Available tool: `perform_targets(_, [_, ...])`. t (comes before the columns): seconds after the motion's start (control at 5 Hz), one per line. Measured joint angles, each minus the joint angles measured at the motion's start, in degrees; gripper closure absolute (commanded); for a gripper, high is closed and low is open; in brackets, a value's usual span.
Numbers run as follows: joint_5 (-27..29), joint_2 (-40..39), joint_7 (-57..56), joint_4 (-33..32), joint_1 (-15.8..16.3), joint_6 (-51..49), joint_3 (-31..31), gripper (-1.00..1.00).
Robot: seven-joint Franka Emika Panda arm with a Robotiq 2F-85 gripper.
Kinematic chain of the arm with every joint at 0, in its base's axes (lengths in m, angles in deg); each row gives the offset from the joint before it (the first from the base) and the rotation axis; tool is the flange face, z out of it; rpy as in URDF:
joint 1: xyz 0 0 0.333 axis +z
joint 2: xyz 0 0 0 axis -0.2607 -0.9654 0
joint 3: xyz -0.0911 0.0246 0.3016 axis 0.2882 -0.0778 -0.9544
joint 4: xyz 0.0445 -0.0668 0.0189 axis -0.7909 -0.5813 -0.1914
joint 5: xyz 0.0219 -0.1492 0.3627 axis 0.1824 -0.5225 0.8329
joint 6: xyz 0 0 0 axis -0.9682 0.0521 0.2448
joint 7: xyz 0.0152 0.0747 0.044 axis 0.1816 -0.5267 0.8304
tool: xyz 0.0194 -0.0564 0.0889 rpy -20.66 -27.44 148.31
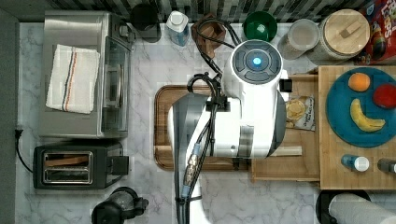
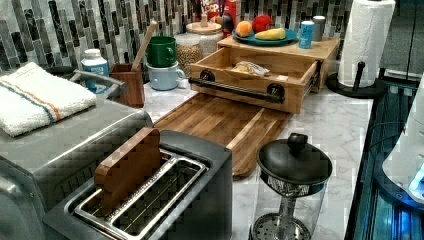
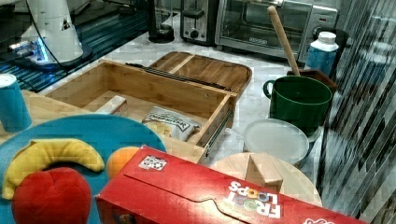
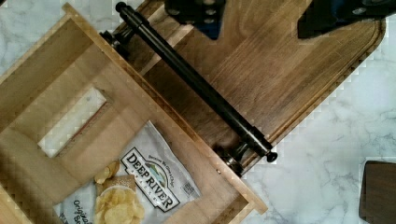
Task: Close the drawer.
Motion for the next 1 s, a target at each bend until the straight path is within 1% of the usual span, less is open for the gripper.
perform_targets(0.2, [-0.06,-0.32,-0.02,0.00,-0.23,0.24,0.01,1.00])
perform_targets(0.4, [0.24,-0.99,-0.02,-0.22,-0.37,0.78,0.03,-1.00])
perform_targets(0.6, [2.23,-1.24,-3.56,-0.78,-0.48,1.06,0.02,-1.00])
perform_targets(0.8, [2.15,-1.22,-10.47,-2.01,-0.41,4.28,-0.04,-1.00])
perform_targets(1.0, [-1.87,-0.96,-16.77,-4.48,-0.38,7.44,-1.10,-1.00])
